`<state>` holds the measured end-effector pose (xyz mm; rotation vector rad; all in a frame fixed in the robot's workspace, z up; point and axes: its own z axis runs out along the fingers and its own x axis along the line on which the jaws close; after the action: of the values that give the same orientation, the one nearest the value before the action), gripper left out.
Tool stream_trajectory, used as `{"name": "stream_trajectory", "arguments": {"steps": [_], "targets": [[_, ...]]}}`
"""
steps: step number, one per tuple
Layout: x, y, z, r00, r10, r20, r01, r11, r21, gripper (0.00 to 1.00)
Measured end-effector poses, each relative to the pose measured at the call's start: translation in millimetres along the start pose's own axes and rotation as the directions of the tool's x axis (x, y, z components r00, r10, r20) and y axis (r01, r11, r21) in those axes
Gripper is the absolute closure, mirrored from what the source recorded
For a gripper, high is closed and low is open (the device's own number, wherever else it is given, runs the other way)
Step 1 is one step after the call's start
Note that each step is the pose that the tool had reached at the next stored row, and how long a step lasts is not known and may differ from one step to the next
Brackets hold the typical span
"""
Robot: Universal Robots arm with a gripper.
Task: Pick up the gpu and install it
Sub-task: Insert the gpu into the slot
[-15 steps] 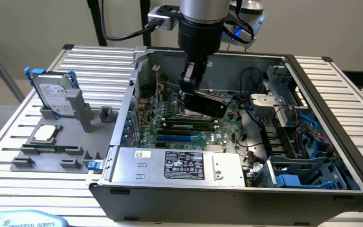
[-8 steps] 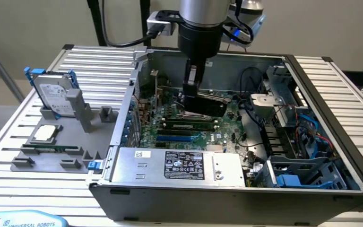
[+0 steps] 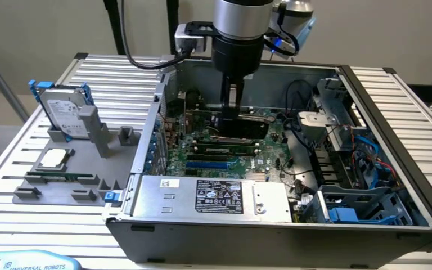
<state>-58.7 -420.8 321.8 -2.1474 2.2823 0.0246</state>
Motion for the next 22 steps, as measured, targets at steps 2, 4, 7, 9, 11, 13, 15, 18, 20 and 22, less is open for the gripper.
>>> {"name": "stream_trajectory", "arguments": {"steps": [2, 4, 7, 9, 11, 13, 15, 18, 20, 22], "targets": [[0.2, 0.5, 2.8, 0.9998, -0.019, -0.0001, 0.019, 0.9998, -0.0003, 0.73], [0.9, 2.8, 5.4, 0.9997, -0.026, 0.0000, 0.026, 0.9997, -0.0004, 0.73], [3.7, 8.5, 8.6, 0.9996, -0.028, -0.0003, 0.028, 0.9996, -0.0005, 0.73], [7.1, 12.5, 10.3, 0.9996, -0.028, -0.0003, 0.028, 0.9996, -0.0005, 0.73], [11.5, 16.5, 12.0, 0.9996, -0.028, -0.0001, 0.028, 0.9996, -0.0003, 0.73], [16.8, 20.2, 13.6, 0.9996, -0.028, -0.0001, 0.028, 0.9996, 0.0000, 0.73], [21.1, 23.0, 16.0, 0.9996, -0.028, -0.0002, 0.028, 0.9996, 0.0010, 0.73], [24.3, 27.6, 21.3, 0.9996, -0.028, 0.0002, 0.028, 0.9996, 0.0046, 0.73], [25.2, 30.4, 24.8, 0.9996, -0.028, 0.0001, 0.028, 0.9996, 0.0073, 0.73], [25.9, 31.7, 27.9, 0.9996, -0.028, 0.0003, 0.028, 0.9996, 0.0097, 0.73]]}}
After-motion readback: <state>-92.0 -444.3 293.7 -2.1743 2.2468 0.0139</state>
